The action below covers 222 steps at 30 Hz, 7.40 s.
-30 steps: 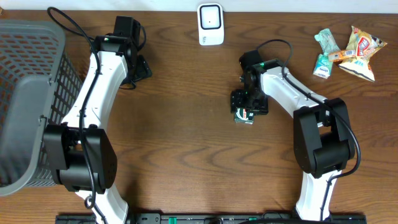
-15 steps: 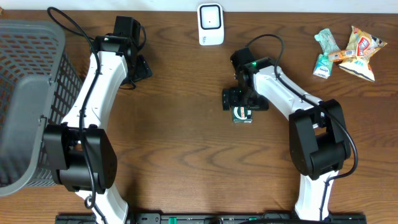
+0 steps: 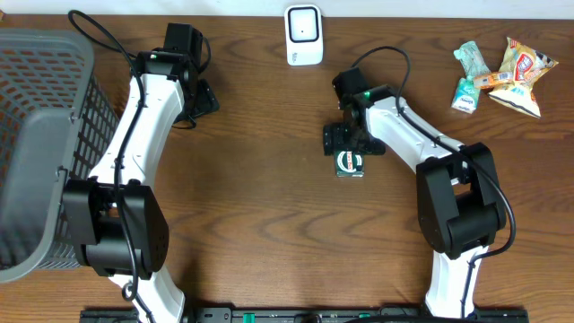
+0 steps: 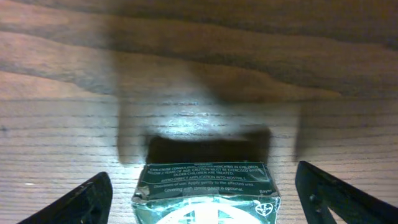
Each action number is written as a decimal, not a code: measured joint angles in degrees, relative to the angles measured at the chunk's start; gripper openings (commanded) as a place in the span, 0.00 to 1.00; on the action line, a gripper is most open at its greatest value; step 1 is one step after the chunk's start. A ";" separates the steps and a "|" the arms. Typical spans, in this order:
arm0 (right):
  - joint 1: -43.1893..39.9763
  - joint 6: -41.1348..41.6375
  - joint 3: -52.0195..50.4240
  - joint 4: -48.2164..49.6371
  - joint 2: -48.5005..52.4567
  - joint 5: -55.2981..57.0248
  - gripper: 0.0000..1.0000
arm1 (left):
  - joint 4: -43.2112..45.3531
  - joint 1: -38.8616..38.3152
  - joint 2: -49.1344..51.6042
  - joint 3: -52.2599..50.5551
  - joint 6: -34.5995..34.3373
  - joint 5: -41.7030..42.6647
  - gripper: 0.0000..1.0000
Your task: Scan the item barcode
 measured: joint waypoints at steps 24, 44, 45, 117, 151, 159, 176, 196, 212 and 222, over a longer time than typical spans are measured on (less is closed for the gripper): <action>-0.02 1.03 -1.33 -1.03 0.00 -1.01 0.55 | 0.00 0.00 -0.02 0.00 0.00 0.00 0.98; -11.45 28.04 0.39 8.00 0.00 -35.36 0.55 | 0.00 0.00 -0.02 0.00 0.00 0.00 0.97; -11.54 30.69 0.50 9.81 0.00 -36.52 0.55 | 0.00 0.00 0.00 0.00 0.00 0.00 0.98; -19.58 19.71 1.01 10.60 0.13 -1.95 0.99 | 0.00 0.00 0.00 -0.11 0.00 0.00 0.98; -19.58 19.74 1.01 10.58 0.13 -1.95 0.99 | 6.38 0.00 0.00 -0.17 -2.73 2.80 0.98; -19.58 19.74 1.01 10.58 0.13 -1.95 0.99 | 18.73 -0.02 0.00 -0.35 -0.28 27.26 0.98; -19.56 19.74 1.01 10.58 0.13 -1.95 0.99 | 32.52 -7.91 7.56 6.56 17.25 20.06 0.98; -19.58 19.74 1.01 10.58 0.13 -1.95 0.99 | 41.86 -10.19 25.55 6.56 21.49 13.53 0.79; -19.56 19.71 1.01 10.56 0.13 -1.95 0.99 | 33.90 -19.54 24.74 6.75 22.23 12.13 0.44; -19.58 19.74 1.01 10.58 0.13 -1.95 0.99 | 29.22 -26.01 14.21 6.62 18.69 4.17 0.89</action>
